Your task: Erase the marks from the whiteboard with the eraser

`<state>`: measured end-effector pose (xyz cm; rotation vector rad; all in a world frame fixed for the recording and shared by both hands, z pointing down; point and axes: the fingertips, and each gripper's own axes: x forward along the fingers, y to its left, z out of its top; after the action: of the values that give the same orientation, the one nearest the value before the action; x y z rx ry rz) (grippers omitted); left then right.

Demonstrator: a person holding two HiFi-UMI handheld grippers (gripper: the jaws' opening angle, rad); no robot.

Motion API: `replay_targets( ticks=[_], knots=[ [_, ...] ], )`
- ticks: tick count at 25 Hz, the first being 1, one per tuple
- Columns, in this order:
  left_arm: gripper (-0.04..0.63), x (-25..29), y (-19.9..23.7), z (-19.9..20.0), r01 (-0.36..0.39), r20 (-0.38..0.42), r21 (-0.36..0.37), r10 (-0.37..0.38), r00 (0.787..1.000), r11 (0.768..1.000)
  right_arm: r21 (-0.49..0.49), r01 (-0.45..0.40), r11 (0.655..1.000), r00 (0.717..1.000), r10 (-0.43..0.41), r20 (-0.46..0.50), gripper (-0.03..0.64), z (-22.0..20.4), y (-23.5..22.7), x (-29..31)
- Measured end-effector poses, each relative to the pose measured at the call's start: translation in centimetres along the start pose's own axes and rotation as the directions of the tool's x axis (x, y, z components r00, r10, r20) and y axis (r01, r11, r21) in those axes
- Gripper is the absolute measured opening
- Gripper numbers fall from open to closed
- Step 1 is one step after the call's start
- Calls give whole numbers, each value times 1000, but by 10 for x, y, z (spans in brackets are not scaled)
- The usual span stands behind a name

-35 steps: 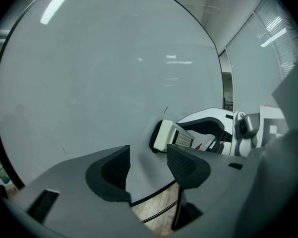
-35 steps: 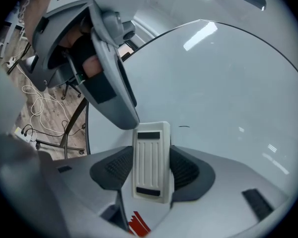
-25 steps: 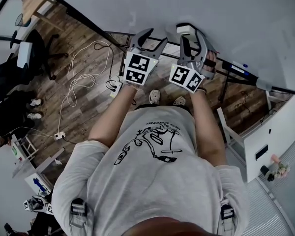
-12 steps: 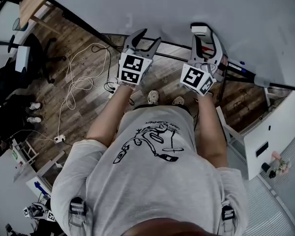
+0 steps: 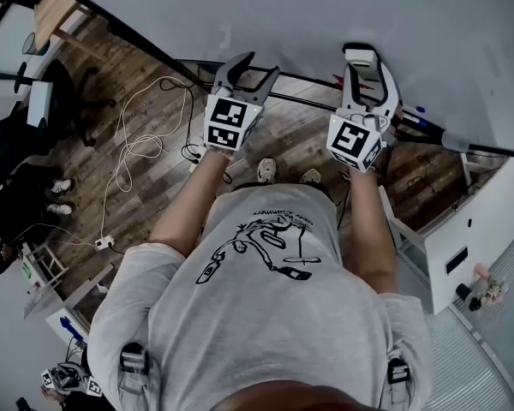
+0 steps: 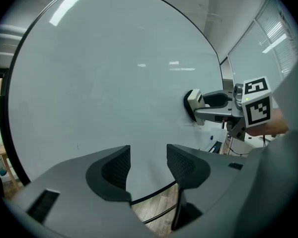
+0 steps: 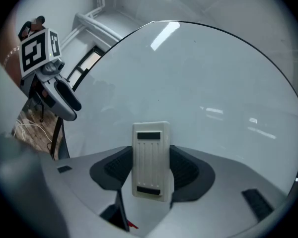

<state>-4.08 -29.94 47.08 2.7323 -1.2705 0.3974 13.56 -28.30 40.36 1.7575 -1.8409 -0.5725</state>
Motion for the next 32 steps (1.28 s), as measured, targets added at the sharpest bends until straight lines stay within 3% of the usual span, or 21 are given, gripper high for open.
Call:
replay_targets(
  ticks=[4, 12, 17, 26, 32],
  knots=[
    [236, -7, -5, 14, 13, 31, -17, -12, 999, 1000, 123, -62, 990, 998, 58, 32, 239, 5, -3, -8],
    [204, -26, -29, 54, 52, 111, -46, -47, 993, 998, 314, -168, 934, 983, 136, 120, 239, 17, -20, -36],
    [168, -44, -41, 77, 72, 160, -66, -60, 985, 995, 367, -240, 898, 966, 183, 184, 239, 31, -30, -57],
    [121, -74, -64, 117, 109, 241, -63, -91, 966, 992, 472, -366, 802, 926, 265, 268, 239, 58, -44, -91],
    [98, -93, -71, 134, 129, 259, -64, -108, 960, 990, 502, -432, 749, 899, 313, 306, 241, 81, -43, -111]
  ],
)
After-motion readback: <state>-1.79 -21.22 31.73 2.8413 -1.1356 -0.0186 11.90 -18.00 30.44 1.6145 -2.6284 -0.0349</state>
